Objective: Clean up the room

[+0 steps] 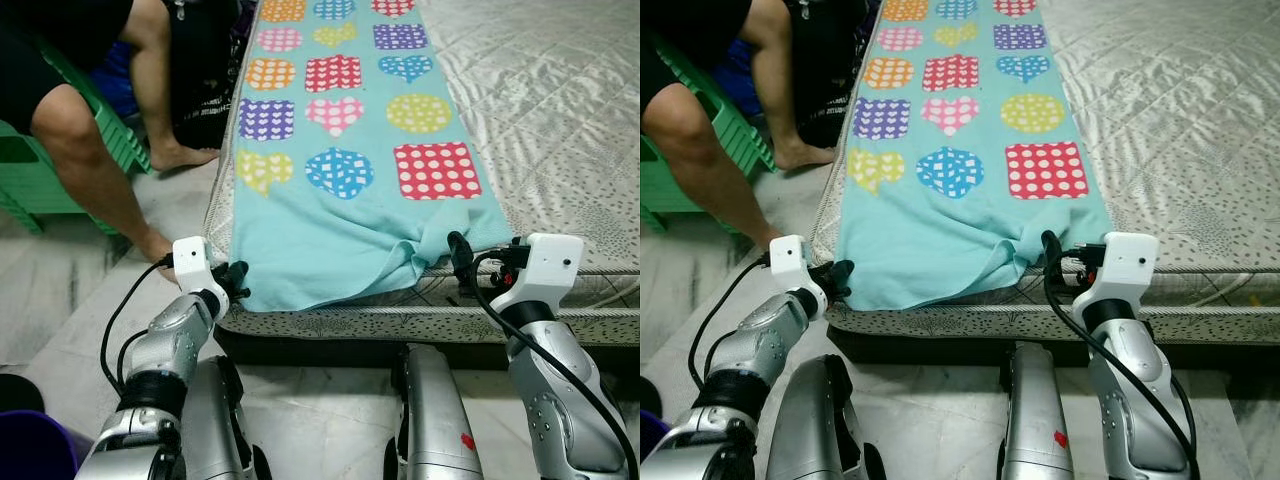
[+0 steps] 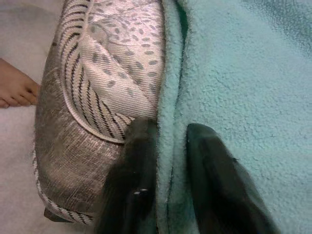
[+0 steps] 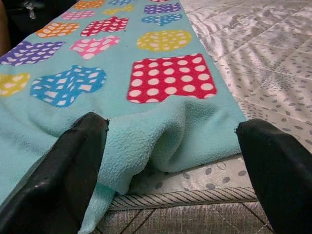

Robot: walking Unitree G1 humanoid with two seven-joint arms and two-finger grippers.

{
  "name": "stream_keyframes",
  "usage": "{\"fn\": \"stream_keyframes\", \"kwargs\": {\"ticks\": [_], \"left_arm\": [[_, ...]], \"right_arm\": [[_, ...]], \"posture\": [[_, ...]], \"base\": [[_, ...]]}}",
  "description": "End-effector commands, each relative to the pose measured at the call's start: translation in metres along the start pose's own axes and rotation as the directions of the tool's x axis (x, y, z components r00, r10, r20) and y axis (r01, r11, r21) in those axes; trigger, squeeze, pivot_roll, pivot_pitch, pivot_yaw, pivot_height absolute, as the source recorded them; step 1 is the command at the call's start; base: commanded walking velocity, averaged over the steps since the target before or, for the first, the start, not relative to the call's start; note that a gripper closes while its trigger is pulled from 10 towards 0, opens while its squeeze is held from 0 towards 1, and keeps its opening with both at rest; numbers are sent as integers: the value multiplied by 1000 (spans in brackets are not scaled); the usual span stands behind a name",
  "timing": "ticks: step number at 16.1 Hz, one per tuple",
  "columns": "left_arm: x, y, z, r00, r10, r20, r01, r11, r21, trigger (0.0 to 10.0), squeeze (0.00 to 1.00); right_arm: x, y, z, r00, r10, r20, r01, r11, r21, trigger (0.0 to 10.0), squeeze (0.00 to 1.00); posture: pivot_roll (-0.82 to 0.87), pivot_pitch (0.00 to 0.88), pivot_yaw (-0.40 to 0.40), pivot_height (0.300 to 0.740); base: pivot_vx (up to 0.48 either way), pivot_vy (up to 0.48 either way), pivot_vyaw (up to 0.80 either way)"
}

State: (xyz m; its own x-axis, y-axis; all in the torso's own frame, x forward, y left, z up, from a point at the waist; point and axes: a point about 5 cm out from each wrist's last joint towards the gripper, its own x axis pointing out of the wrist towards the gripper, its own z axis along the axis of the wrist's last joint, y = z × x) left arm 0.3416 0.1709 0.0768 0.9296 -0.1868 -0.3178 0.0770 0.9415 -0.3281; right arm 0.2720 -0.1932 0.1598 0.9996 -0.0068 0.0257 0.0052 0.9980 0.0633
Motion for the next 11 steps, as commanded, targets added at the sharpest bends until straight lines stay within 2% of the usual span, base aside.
{"fn": "stream_keyframes", "kwargs": {"ticks": [1, 4, 9, 11], "left_arm": [[-3, -2, -9, 999, -13, -40, 13, 1000, 2, 0, 0], [-15, 0, -11, 999, -16, -32, 16, 1000, 6, 0, 0], [-46, 6, -21, 998, 7, -62, -4, 999, 45, 0, 0], [-59, 15, -26, 996, 36, -82, -30, 997, 69, 0, 0]], "right_arm": [[0, -1, 0, 1000, -1, -2, 1, 1000, -5, 10000, 0], [0, -2, -1, 1000, -2, -2, 2, 1000, -7, 10000, 0], [0, -2, -1, 1000, 4, 0, -4, 1000, -9, 10000, 0], [1, -3, -1, 1000, 7, 0, -7, 1000, -11, 10000, 0]], "posture": [[-159, 141, 55, 472], [-153, 140, 59, 472], [-145, 135, 60, 472], [-139, 133, 57, 472]], "base": [[0, 0, 0], [0, 0, 0], [0, 0, 0], [0, 0, 0]]}}
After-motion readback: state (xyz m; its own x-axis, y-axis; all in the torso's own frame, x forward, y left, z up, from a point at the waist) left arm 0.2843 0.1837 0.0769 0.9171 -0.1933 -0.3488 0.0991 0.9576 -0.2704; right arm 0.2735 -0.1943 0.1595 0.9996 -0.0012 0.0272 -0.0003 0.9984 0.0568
